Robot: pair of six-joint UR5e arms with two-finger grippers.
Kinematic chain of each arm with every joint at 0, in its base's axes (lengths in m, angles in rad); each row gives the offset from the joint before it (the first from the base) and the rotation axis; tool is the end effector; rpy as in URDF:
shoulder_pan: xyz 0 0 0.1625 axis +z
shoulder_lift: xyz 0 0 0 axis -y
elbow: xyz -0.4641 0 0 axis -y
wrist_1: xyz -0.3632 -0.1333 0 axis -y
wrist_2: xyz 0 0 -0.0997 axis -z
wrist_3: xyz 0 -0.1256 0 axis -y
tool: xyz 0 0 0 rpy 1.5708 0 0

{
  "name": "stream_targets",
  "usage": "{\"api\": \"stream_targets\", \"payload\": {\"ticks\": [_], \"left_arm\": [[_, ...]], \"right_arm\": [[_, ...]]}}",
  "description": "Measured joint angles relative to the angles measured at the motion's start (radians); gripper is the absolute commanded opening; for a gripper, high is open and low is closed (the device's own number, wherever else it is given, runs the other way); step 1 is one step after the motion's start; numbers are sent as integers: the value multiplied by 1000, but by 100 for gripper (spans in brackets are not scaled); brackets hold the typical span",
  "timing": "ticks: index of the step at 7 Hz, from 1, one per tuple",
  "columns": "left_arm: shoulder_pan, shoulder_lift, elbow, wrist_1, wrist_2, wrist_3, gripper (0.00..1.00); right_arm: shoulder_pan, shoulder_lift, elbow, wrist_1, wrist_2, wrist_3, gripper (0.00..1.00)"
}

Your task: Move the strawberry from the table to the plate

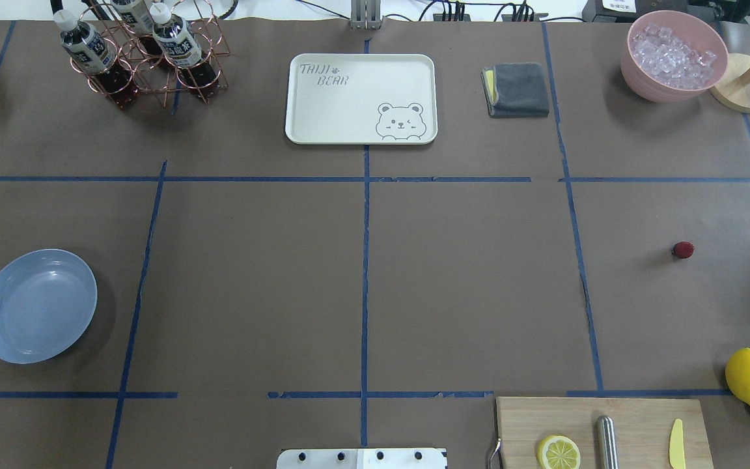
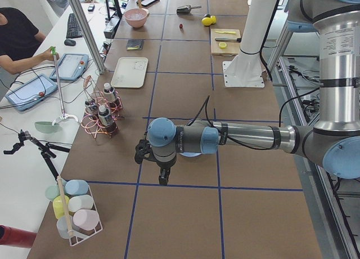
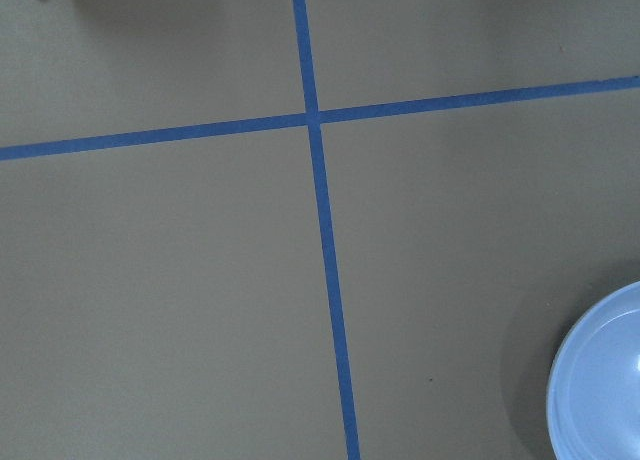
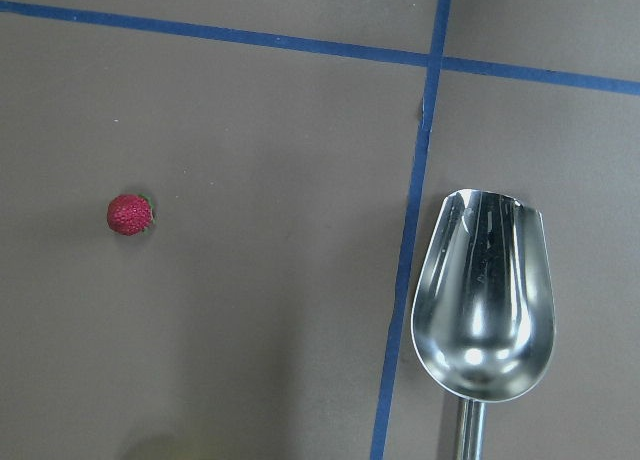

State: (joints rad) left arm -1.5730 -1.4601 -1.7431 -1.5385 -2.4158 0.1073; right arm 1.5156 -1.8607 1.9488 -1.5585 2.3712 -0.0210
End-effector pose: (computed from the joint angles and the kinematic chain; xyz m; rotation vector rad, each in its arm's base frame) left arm -0.0403 -0.4133 0.6818 0.0738 0.8426 0.1111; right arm 0.0245 -0.3390 0.6523 0.0813 -0.8016 -0.1122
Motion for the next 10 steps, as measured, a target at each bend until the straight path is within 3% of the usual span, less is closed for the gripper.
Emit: {"api": "stream_targets", "payload": {"ticks": [10], "left_arm": [[2,2,-15,-62,1,9,100]], "right_arm": [[-2,-5,-1,10,23,-5,100]]}}
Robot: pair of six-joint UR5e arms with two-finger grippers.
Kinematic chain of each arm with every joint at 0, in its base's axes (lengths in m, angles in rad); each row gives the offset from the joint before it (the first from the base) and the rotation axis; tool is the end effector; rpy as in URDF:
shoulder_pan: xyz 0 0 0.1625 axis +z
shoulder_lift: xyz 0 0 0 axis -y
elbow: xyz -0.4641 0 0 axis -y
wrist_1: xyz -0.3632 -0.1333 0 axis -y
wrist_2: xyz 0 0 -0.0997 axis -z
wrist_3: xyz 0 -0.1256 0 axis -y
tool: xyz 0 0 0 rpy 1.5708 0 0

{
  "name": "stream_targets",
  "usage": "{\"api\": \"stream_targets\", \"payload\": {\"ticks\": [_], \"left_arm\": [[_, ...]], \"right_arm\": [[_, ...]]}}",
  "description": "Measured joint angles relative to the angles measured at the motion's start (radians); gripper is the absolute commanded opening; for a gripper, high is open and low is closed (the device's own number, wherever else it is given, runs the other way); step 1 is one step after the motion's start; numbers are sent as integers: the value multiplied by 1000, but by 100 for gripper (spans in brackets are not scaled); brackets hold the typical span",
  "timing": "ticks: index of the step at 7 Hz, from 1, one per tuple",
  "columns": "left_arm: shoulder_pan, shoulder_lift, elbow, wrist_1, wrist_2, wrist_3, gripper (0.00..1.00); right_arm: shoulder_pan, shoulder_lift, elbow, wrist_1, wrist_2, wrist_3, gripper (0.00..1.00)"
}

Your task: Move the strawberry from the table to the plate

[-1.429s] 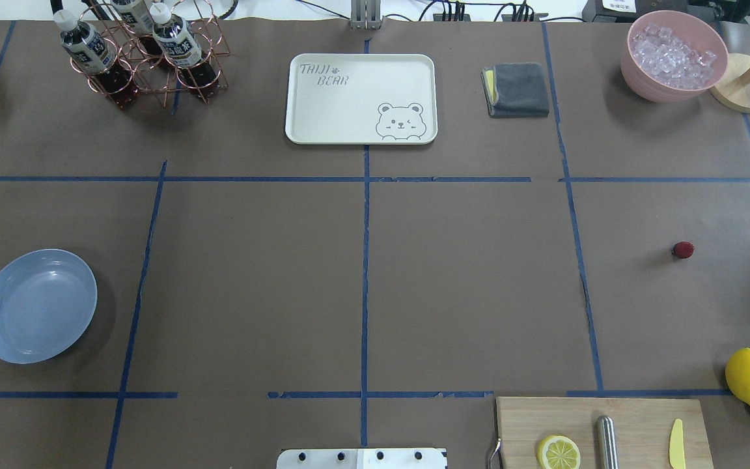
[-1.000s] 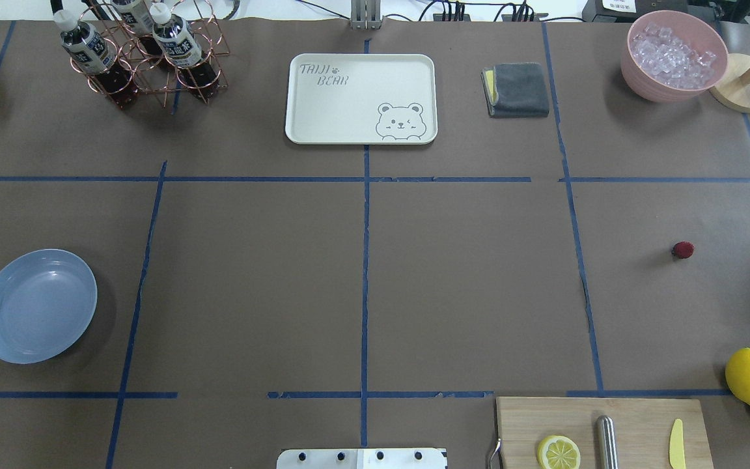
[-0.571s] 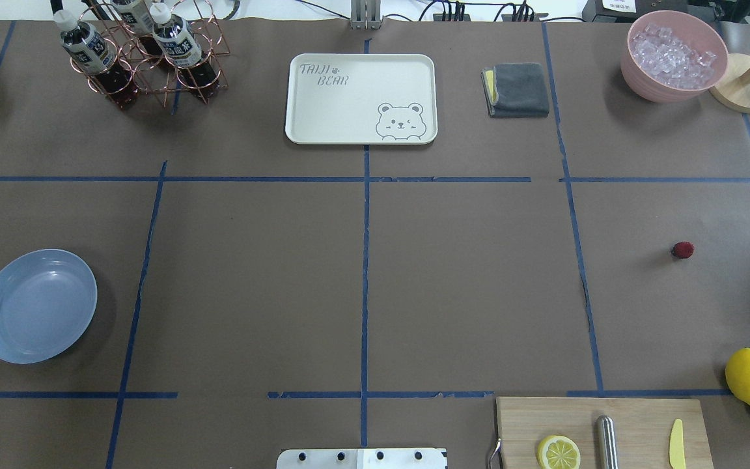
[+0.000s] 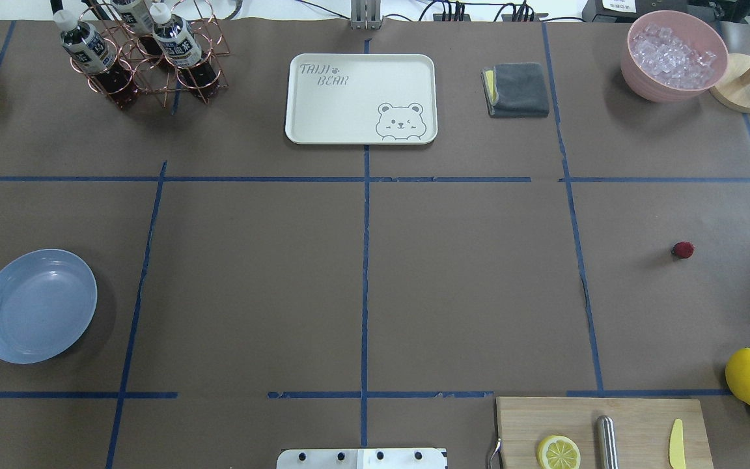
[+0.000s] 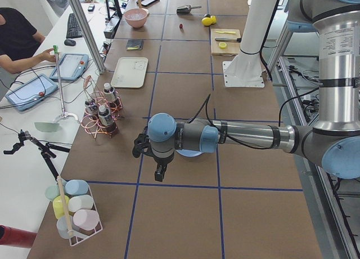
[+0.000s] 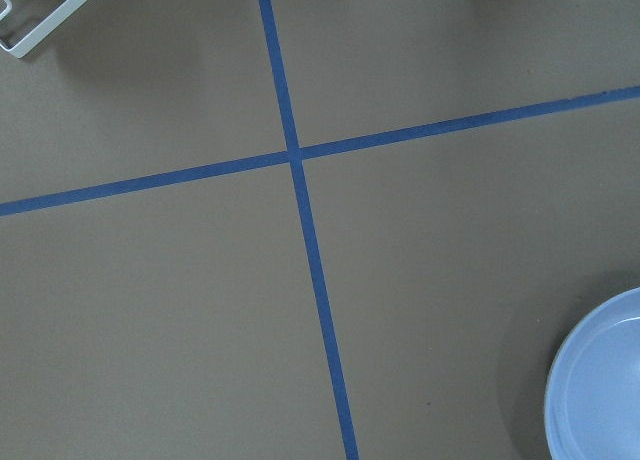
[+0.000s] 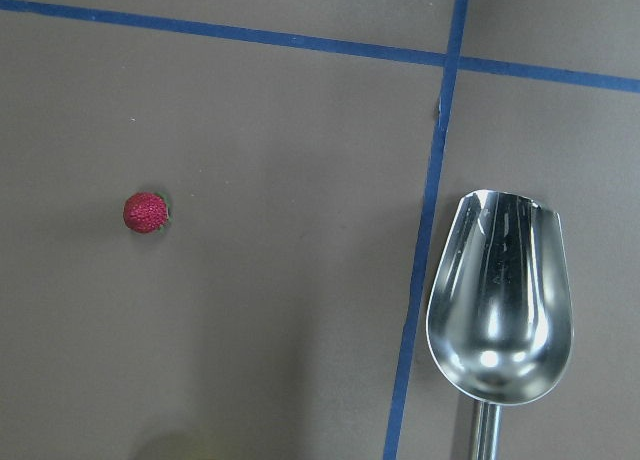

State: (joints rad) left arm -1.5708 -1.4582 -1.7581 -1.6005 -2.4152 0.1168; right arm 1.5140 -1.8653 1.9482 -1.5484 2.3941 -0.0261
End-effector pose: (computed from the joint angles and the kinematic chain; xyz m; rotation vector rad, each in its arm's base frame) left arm -0.0394 -0.4179 0.6691 0.1474 0.8373 0.1538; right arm 0.0221 -0.3372 0.6510 0.0867 -0.8244 -0.1214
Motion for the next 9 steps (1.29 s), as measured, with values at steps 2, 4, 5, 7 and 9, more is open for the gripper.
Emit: {"api": "stream_targets", "payload": {"ticks": [2,4,5,7,9], "left_arm": [[0,-4,-1,-1,0,-9,100],[15,1,-2,-52,-32,-12,100],[40,12,3,-115,-50,-16,100],[166,19,11,-233,-55,-177,100],[341,21,62,-440,-42,-303,100]], "right_arm": [[0,0,0,2,0,0,100],[0,-2,0,1,1,1,100],[-1,-4,-1,0,6,3,100],[-1,-5,-1,0,19,3,100],[-5,-5,-2,1,27,2,100]]}}
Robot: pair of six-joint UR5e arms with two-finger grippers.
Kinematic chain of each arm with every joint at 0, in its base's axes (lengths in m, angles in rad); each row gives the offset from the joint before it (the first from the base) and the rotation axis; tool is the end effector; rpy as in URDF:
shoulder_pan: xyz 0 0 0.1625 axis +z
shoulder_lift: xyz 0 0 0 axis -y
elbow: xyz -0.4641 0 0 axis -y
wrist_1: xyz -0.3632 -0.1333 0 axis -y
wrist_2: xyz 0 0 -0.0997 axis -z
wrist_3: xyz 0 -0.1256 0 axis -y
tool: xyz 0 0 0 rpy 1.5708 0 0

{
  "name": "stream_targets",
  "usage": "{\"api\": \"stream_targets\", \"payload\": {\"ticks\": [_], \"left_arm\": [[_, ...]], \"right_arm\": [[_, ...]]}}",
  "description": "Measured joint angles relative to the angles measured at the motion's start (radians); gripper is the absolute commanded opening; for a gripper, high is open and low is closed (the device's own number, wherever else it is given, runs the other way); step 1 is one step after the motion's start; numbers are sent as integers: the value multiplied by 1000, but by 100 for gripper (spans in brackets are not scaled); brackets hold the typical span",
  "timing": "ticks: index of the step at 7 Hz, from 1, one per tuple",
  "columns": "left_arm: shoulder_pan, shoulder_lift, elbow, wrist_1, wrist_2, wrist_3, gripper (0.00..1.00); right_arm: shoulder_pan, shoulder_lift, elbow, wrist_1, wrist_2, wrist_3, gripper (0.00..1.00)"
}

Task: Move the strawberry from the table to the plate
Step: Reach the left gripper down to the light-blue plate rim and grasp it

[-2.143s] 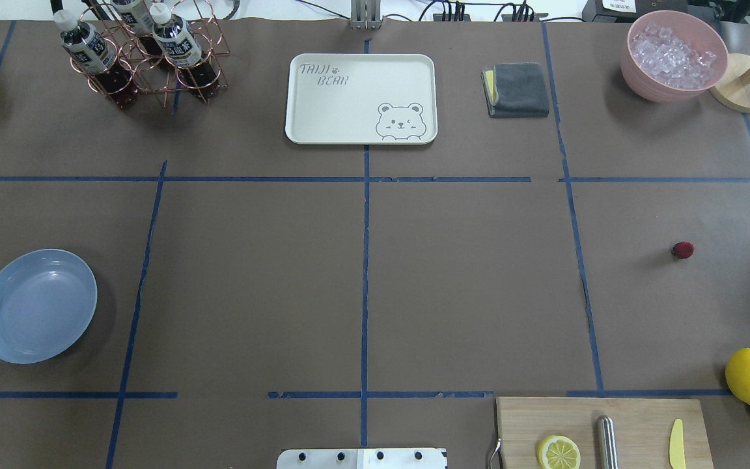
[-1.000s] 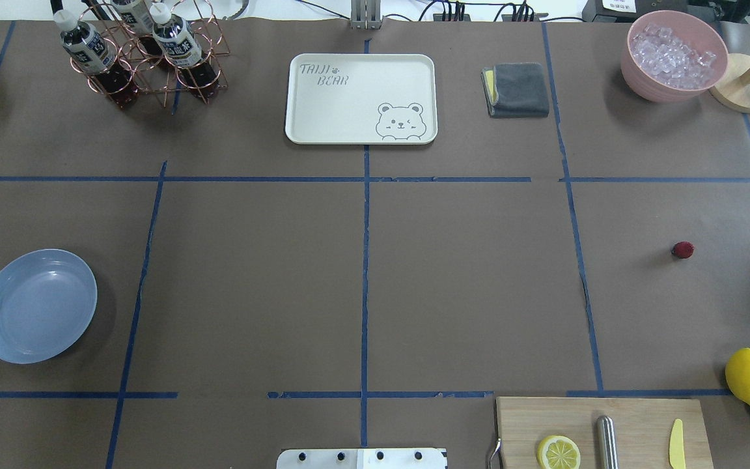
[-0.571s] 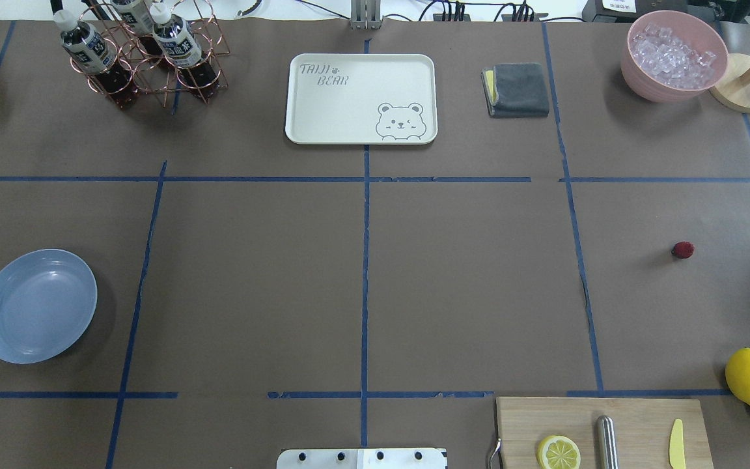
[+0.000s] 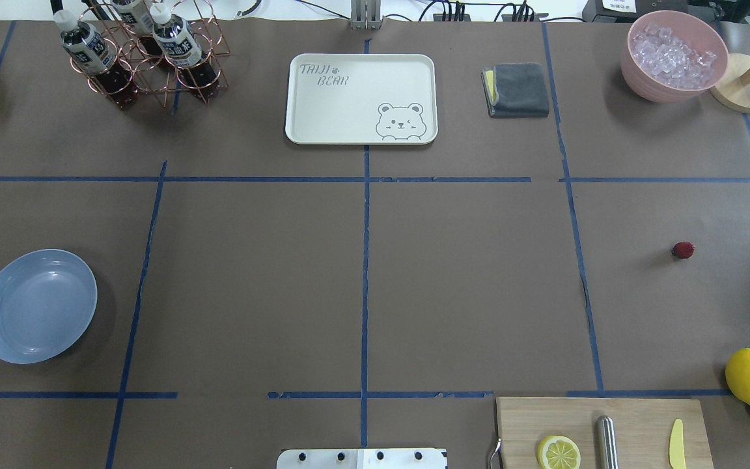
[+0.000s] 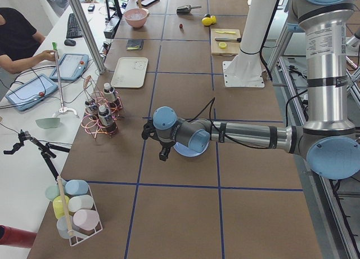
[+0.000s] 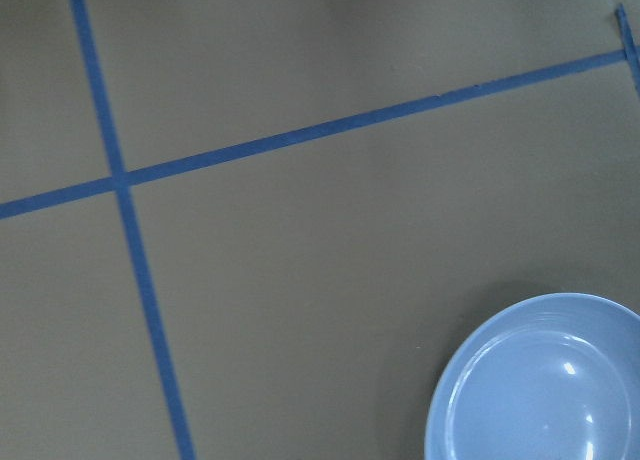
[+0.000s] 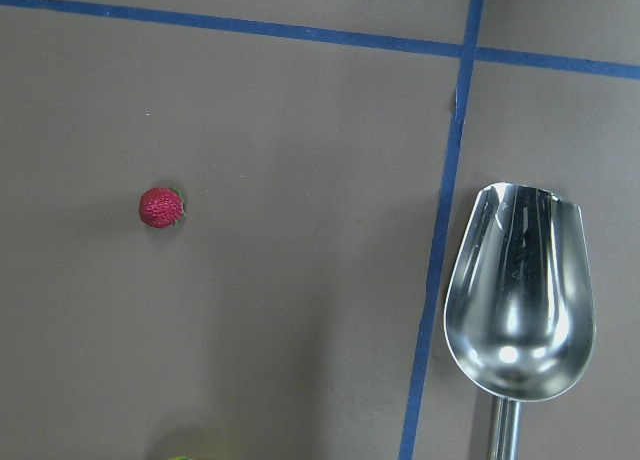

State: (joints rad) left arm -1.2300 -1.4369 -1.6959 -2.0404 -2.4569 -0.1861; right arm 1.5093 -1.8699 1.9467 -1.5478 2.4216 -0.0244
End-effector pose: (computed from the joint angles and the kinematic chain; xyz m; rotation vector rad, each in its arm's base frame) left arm 0.1084 -0.4134 0.6525 0.1894 0.9554 0.3464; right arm 0.0183 -0.3346 0.6506 0.0780 -0.8522 -0.1230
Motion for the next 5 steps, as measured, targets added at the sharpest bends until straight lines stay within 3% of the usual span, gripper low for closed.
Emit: {"api": "stream_targets", "payload": {"ticks": [2,5], "left_arm": [[92,1,62,-93,74,-41,100],[191,-13,125,-147,104,-86,96]], "right_arm": [[-11,0,-1,0,10,3,100],[-19,0,-6,-1,14,10,100]]}}
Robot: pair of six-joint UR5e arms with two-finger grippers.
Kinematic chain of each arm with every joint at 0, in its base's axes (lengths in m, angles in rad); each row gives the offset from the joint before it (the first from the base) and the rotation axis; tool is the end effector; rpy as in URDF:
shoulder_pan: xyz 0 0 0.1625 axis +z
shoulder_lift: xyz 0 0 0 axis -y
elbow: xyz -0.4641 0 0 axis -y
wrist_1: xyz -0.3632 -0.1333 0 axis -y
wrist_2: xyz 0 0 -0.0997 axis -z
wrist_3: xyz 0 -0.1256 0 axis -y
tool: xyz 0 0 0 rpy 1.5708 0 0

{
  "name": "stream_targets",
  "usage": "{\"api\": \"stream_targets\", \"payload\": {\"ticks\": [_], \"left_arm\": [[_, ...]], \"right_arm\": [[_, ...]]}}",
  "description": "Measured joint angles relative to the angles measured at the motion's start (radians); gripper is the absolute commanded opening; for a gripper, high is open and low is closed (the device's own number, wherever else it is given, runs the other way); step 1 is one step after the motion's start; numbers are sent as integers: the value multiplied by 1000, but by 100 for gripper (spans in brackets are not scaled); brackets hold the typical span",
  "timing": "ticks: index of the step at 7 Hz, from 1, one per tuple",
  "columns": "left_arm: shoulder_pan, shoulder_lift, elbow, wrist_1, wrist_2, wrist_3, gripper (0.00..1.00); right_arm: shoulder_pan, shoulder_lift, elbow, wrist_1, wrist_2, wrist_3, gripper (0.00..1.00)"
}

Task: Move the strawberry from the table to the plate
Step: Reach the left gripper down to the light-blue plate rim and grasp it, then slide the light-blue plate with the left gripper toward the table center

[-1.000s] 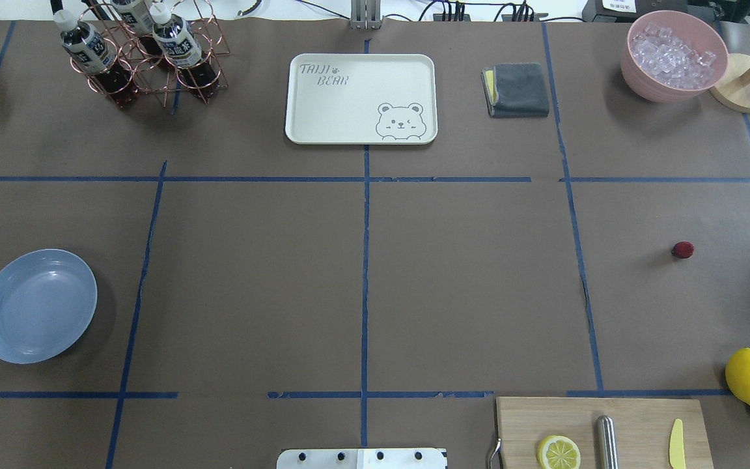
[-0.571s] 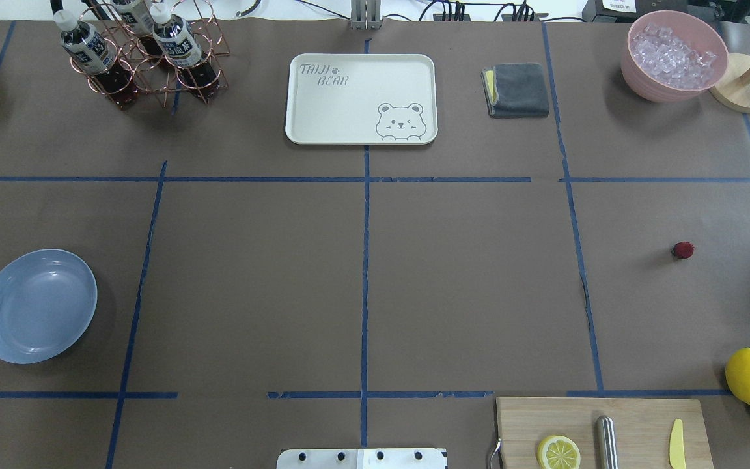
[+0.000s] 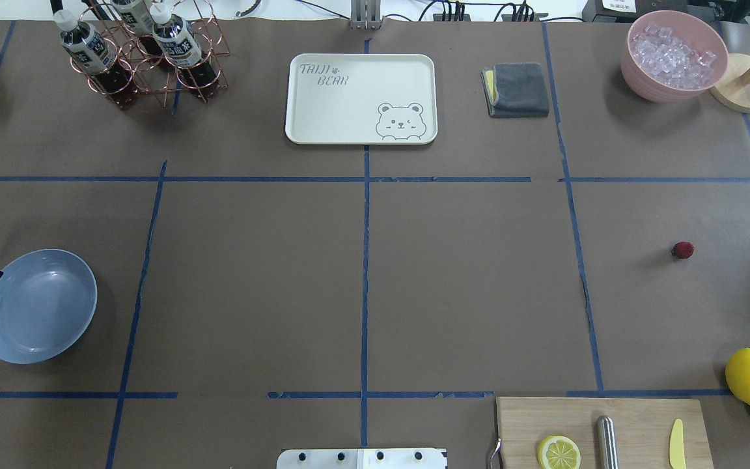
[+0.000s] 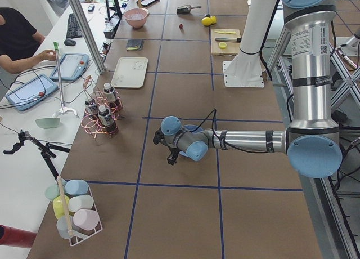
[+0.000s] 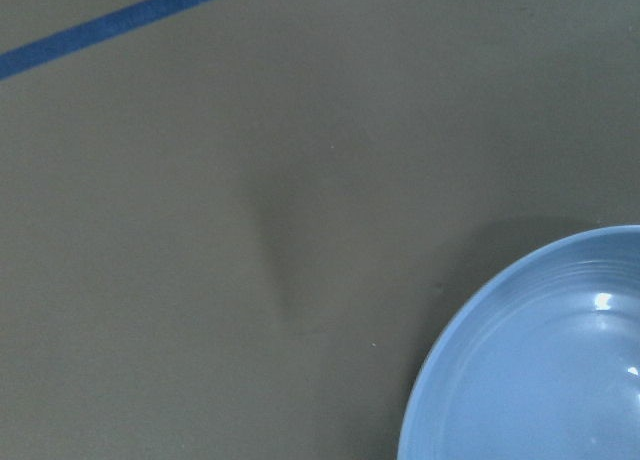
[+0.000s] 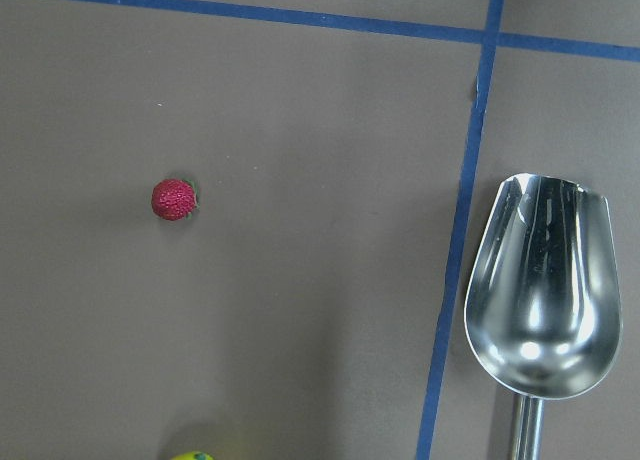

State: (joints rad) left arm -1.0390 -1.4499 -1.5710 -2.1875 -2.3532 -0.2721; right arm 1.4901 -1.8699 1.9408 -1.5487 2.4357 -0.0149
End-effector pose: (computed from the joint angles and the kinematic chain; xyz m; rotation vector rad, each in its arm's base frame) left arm 0.1818 -0.3973 0.6978 0.1340 0.8951 0.4358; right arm 0.0108 -0.3343 0.6521 0.0587 -0.8673 -0.1297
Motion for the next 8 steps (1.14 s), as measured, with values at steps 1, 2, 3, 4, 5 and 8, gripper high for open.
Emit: {"api": "stream_targets", "payload": {"ticks": [1,2,3,4,5,8], "left_arm": [[16,-12,17,-7,-1,-2,87],[26,-22,26,-9,-2,-7,71],[34,-27,29,-10,-4,-16,37],[43,-30,29,-11,-4,-23,12],[49,-31,29,-11,-4,-25,0],[52,-34,7,-11,-7,-67,0]], "right_arm": [[-1,0,-2,0,1,1,100],[-1,0,-3,-1,1,2,100],[-2,0,-4,-1,1,3,100],[-2,0,-5,0,1,4,100],[-2,0,-6,0,1,4,100],[-1,0,-6,1,0,4,100]]}}
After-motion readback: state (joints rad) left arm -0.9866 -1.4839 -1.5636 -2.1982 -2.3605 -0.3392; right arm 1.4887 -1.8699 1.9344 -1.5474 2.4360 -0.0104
